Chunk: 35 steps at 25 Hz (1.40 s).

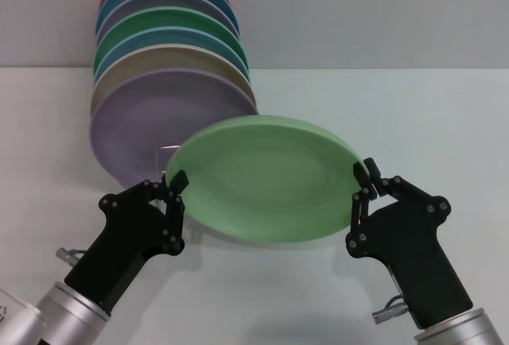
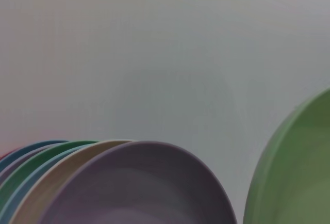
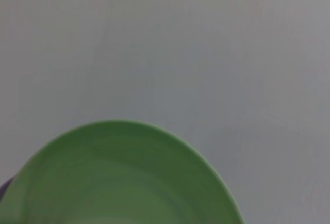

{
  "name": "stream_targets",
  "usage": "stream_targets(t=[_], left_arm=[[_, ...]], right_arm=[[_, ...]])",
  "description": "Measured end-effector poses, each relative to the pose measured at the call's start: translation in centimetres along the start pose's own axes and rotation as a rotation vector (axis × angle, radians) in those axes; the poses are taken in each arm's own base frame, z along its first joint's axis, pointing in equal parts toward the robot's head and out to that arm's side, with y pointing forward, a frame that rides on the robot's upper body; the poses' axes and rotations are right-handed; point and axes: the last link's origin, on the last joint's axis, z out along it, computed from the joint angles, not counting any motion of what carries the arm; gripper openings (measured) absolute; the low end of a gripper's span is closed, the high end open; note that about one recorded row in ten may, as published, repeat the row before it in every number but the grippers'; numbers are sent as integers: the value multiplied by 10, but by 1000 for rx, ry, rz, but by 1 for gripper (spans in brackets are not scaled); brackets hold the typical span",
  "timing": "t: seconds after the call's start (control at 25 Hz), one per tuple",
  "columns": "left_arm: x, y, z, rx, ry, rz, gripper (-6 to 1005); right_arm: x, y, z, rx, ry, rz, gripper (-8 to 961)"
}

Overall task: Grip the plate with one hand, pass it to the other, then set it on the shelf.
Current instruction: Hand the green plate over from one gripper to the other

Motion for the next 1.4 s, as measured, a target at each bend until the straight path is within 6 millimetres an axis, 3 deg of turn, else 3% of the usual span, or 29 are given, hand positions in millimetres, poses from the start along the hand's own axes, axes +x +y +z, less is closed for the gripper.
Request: stream_targets(t=[0.8, 1.0, 1.2, 1.4], left_arm=[[1, -1, -1, 23, 11, -3, 42], [3, -5, -2, 59, 25, -12, 42], [12, -8, -8, 99, 85, -21, 38], [19, -14, -13, 134, 136, -16, 38]], right_arm=[[3, 0, 1, -44, -15, -21, 53], [-3, 6, -4, -84, -57, -20, 278], [-2, 7, -5, -102, -66, -31, 371], [5, 5, -1, -126, -55, -36, 371]])
